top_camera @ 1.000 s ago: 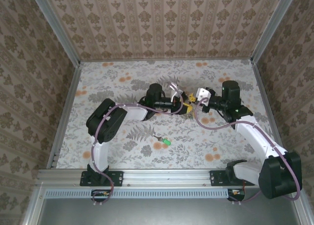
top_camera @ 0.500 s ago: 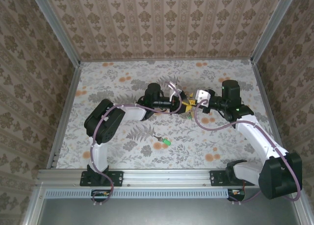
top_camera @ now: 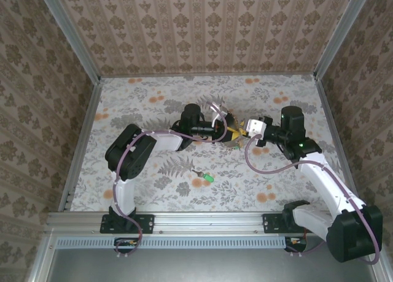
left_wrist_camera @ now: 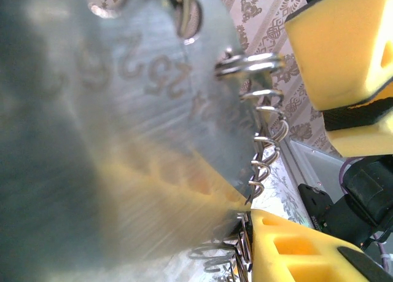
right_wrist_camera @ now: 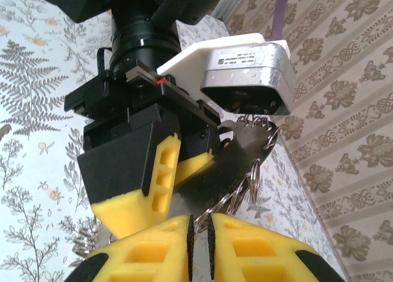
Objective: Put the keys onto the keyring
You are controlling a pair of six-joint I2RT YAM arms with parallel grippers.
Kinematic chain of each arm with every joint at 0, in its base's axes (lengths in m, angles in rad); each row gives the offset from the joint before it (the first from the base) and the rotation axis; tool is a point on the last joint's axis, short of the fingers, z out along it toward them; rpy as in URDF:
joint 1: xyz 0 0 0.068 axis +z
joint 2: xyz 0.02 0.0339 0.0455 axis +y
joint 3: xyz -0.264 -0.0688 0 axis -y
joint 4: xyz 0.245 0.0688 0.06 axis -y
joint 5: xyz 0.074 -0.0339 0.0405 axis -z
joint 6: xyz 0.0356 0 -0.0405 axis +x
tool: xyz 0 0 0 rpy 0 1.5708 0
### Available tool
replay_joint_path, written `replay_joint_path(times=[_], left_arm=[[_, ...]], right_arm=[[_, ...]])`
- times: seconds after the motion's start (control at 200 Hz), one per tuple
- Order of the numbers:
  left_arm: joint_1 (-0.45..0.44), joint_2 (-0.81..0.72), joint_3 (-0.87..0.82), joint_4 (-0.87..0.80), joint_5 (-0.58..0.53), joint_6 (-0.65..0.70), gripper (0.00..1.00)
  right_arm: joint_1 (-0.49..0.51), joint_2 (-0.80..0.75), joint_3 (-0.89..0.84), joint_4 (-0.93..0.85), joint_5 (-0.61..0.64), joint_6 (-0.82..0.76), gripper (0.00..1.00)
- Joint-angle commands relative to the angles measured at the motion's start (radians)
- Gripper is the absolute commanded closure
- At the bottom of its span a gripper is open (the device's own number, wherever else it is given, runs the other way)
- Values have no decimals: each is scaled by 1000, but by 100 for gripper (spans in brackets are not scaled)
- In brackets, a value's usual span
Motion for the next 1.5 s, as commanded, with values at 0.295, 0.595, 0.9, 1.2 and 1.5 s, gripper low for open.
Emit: replay_joint_path(times=[0.295,0.595,0.9,1.2,1.5], left_arm=[[9,-40,12,32,54,-11,89],[9,-33,17,34,45,-5,92],[9,-31,10,30,26,10,92],[8,-29,16,23,9,15,92],[8,-29,12,25,-2,13,92]], right_arm=[[-6,10,-27,-18,17,9,74],[-5,52,-63,160,-14,202,76],[-6,69,-62,212,-3,275,86],[13,75,-72,222,32,278,85],[21,74,-100,263,73,318,82]])
